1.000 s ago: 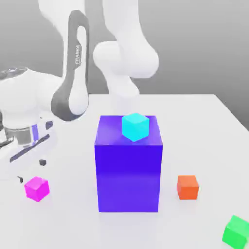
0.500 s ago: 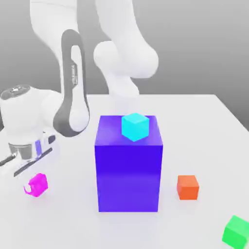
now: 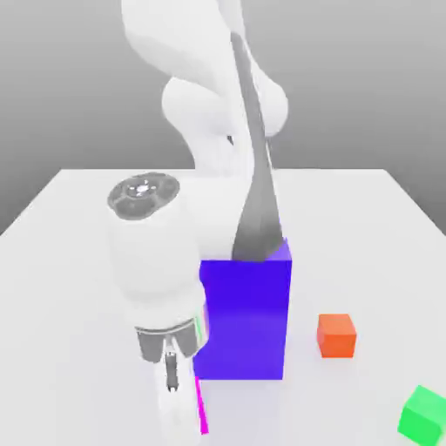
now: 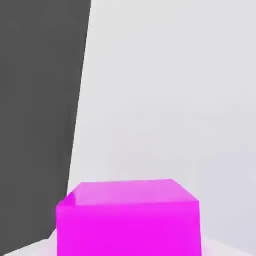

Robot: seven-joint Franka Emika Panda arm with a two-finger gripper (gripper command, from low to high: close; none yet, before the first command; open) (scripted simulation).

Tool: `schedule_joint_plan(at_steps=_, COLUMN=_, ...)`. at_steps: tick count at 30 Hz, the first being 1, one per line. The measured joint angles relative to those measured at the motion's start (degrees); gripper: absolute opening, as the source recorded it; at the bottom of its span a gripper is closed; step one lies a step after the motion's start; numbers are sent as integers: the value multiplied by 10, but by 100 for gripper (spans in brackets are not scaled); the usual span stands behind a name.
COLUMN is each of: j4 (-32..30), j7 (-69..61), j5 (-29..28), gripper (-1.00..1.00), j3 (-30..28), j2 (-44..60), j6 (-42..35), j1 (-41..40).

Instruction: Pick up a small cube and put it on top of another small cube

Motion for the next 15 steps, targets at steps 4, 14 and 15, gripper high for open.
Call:
schedule_joint_plan(at_steps=4, j4=20, j7=-24, j5=-48, gripper=-100, j3=44, j2=-5, j6=-32, j1=65)
schedule_joint_plan(at_steps=14, j4=58, j7=-26, j5=-198, gripper=100, j3=60, j2=59, j6=-31, j1=213)
schedule_joint_plan(at_steps=15, j4=58, j7=-26, j5=-198, gripper=100, j3=60, j2=59, j6=-31, j1=213)
